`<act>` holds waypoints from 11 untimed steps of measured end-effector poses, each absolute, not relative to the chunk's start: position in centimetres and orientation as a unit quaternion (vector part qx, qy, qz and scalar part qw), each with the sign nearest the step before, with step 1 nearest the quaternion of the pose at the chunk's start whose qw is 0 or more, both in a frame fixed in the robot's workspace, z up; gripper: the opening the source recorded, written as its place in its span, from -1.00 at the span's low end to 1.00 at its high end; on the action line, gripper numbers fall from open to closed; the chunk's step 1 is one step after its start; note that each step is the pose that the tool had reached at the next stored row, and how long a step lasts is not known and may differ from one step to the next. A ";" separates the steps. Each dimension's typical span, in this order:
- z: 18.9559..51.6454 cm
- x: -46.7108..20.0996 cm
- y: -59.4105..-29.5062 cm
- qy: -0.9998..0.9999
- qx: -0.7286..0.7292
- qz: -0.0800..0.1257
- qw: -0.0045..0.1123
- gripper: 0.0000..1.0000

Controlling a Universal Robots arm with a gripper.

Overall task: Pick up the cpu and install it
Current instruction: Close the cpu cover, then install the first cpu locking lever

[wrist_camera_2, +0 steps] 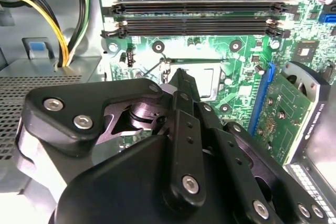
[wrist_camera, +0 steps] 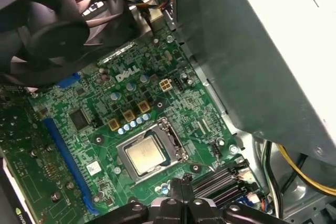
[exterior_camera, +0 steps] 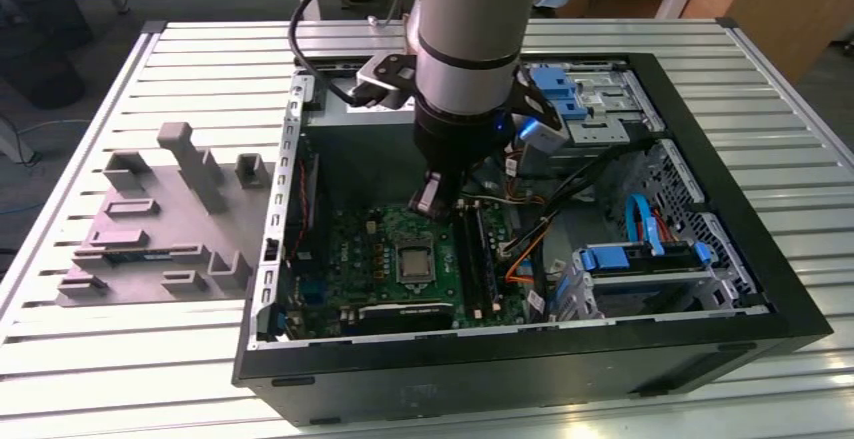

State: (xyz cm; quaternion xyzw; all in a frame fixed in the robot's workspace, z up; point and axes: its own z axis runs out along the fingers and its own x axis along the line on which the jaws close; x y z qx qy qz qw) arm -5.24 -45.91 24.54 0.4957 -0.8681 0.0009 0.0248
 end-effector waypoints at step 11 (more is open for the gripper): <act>24.5 -5.5 -46.2 -0.868 0.496 0.001 0.025 -0.79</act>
